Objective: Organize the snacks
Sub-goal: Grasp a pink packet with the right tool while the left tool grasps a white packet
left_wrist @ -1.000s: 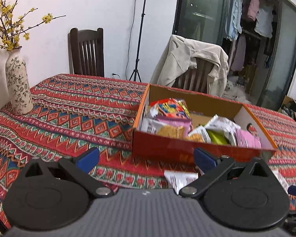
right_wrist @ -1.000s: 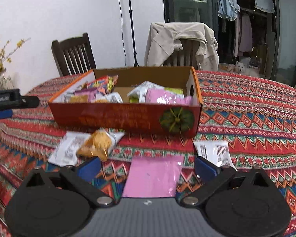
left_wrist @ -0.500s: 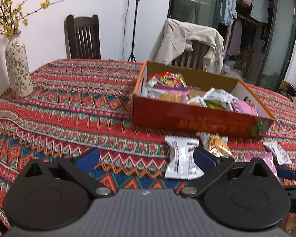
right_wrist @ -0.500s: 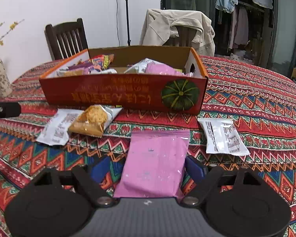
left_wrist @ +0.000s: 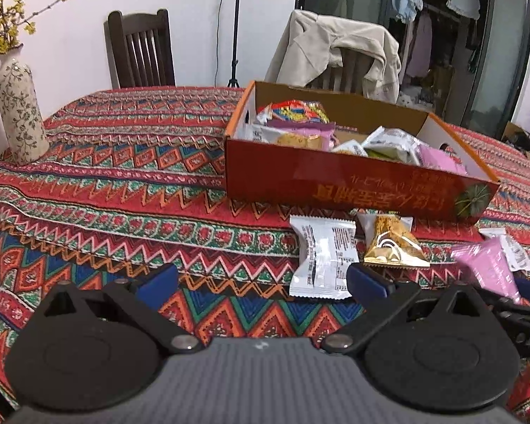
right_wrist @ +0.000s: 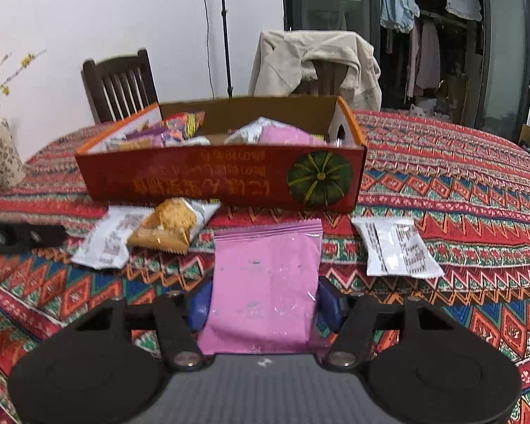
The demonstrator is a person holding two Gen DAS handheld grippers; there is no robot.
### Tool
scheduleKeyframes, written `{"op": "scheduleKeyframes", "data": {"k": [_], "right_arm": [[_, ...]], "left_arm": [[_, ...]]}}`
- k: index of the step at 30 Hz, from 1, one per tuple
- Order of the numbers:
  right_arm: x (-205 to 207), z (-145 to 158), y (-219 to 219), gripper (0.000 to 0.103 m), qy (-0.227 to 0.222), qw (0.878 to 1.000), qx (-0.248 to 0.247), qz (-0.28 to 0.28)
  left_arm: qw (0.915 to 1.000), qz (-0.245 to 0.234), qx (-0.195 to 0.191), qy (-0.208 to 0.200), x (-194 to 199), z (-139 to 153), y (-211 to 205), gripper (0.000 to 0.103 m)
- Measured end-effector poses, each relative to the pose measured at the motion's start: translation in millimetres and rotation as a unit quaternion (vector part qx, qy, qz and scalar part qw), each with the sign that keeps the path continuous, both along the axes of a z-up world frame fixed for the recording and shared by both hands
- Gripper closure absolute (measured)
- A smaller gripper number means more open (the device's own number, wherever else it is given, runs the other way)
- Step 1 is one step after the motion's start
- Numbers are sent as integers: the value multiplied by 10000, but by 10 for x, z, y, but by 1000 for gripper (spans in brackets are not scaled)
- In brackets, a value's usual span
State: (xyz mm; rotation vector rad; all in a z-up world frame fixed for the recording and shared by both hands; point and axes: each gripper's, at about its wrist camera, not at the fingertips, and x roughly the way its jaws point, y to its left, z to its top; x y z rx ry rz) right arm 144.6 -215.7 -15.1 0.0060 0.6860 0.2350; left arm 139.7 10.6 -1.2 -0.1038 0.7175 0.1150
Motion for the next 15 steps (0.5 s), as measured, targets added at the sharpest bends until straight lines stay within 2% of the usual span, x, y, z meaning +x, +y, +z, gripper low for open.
{"op": "scheduleKeyframes", "data": {"k": [9, 15], "right_arm": [[-29, 62, -16, 42, -649, 9975, 279, -98], [-54, 40, -65, 42, -802, 9960, 376, -123]], "left_arm": [[9998, 28, 122, 128, 247, -60, -185, 0], [9995, 140, 188, 218, 442, -155, -282, 0]]}}
